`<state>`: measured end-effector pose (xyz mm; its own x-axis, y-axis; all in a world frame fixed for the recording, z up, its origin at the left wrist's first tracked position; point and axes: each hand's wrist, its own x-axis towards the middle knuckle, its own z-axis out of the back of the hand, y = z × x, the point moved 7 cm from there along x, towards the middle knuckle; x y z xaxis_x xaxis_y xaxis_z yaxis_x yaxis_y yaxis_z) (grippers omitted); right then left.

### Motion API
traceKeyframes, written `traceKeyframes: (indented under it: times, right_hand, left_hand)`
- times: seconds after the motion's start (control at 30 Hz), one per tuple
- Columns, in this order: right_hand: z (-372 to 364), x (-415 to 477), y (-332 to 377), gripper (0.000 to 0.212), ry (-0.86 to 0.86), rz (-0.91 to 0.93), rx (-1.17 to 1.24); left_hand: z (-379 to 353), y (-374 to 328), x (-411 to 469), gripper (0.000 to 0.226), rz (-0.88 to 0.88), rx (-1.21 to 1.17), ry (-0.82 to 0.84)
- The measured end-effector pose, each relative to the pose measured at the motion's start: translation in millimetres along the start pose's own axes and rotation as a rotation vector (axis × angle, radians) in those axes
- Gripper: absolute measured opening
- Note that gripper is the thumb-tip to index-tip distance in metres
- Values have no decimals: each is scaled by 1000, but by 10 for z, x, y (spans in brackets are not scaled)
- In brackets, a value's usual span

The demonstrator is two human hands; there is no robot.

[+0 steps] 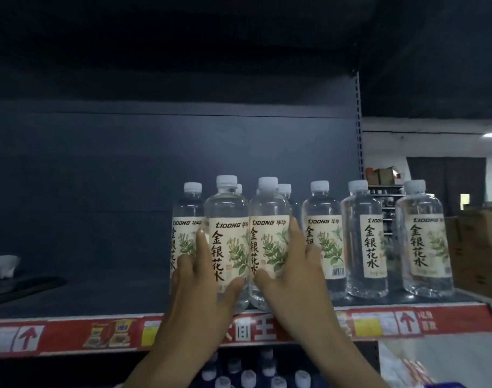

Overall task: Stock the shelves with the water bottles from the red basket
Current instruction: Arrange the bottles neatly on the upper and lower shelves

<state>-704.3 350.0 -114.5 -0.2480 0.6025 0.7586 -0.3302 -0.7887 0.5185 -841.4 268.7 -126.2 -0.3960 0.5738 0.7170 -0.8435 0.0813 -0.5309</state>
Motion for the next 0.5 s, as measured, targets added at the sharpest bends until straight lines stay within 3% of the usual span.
traceKeyframes:
  times: [0.07, 0.5]
  right_hand:
    - [12, -24, -15, 107, 53, -16, -26]
    - [-142, 128, -68, 110, 77, -95, -79]
  left_hand:
    - [25, -6, 15, 92, 7, 0, 0]
    - [15, -61, 180, 89, 132, 250, 38]
